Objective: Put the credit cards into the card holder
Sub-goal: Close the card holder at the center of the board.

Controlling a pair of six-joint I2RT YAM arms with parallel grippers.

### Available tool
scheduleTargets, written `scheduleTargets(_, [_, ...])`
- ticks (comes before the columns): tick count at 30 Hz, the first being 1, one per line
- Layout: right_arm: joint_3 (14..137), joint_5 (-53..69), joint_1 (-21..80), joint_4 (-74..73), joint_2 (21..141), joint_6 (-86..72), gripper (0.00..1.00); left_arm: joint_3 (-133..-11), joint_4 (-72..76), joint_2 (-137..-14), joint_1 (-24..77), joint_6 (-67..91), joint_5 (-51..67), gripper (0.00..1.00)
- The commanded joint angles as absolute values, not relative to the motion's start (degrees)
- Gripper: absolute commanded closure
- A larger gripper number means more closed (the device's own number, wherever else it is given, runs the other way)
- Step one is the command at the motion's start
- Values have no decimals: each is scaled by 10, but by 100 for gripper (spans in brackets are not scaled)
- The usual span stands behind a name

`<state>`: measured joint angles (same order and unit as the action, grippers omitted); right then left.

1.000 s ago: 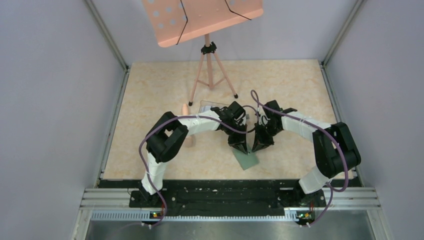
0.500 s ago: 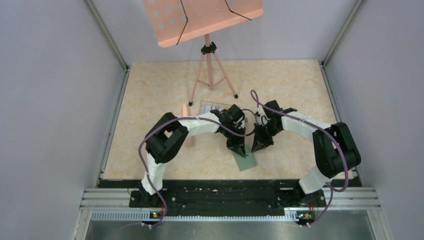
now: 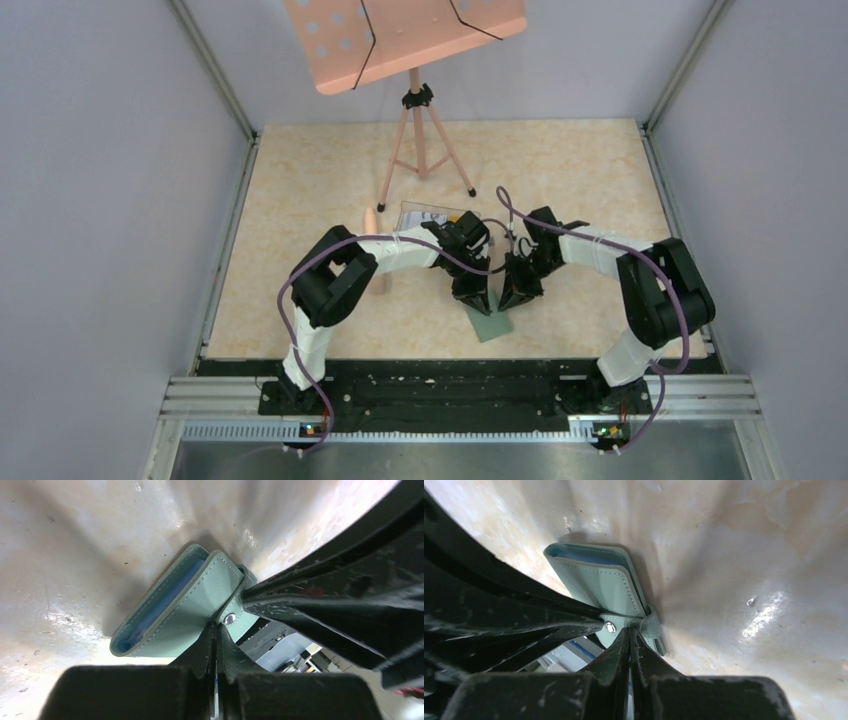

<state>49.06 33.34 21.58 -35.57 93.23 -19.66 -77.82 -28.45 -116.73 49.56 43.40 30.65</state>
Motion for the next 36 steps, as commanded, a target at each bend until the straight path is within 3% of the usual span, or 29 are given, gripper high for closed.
scheduleTargets(1, [472,333,224,-330,952,-193,100,-765,-294,-1181,498,438,287,100])
scheduleTargets(23, [472,114,316,-356,957,-209,100,-773,-341,-1234,511,435,210,100])
scheduleTargets(30, [488,155,283,-336,824,-242,100,-789,-329,-1208,511,408,231,100])
scheduleTargets(36, [477,238,230,-313,797,-261,100,-797,-322,-1179,511,398,232,100])
